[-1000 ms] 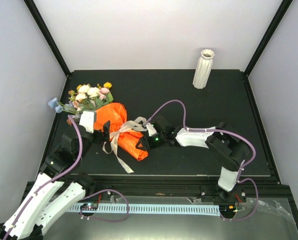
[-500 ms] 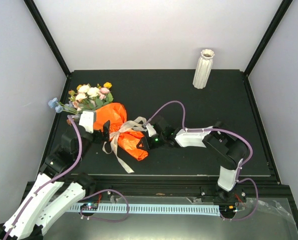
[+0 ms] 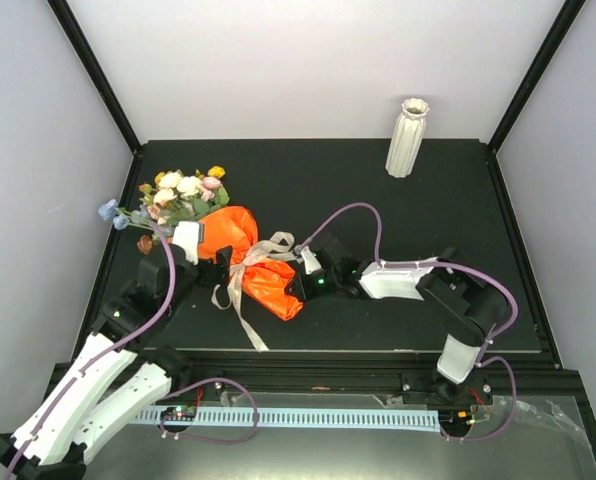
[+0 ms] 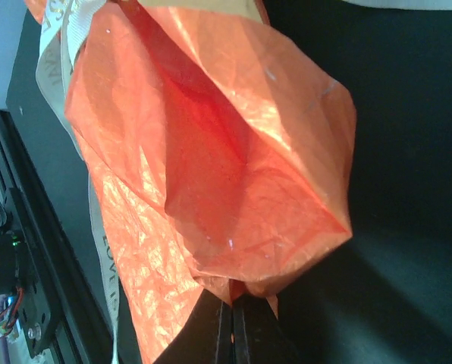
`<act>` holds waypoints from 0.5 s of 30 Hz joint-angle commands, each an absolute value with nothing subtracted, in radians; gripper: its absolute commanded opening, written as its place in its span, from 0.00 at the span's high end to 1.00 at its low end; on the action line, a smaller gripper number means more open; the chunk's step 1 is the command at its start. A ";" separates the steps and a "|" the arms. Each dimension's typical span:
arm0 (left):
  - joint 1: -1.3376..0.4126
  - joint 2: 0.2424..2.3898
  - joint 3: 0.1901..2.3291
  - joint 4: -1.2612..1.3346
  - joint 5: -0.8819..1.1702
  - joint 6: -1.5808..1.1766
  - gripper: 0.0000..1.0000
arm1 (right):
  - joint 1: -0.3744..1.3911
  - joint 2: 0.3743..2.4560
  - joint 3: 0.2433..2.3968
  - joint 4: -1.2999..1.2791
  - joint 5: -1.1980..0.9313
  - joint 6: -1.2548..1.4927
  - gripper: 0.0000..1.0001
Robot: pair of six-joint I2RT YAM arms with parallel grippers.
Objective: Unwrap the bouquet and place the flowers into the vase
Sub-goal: Move the fake flower to the center of the board.
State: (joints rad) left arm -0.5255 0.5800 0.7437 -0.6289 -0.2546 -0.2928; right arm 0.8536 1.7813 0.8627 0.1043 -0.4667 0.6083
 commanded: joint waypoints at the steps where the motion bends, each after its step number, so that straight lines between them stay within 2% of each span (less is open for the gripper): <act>1: -0.527 0.635 0.744 -0.624 -0.101 -0.449 0.09 | 0.819 1.690 0.799 0.135 -0.404 0.606 0.99; 6: -0.525 0.660 0.587 -0.469 -0.065 -0.578 0.12 | 0.764 1.604 0.698 0.155 -0.372 0.620 0.99; 11: -0.526 0.738 0.489 -0.320 0.007 -0.618 0.21 | 0.705 1.513 0.599 0.167 -0.361 0.630 0.99; 15: -0.526 0.846 0.493 -0.291 0.053 -0.630 0.31 | 0.652 1.438 0.530 0.156 -0.348 0.630 0.99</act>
State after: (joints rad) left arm -0.5255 0.7815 0.4759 -0.4057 -0.0196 -0.5846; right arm 0.6937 1.5066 0.5743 0.1322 -0.3870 0.6197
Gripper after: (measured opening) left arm 0.723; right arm 0.015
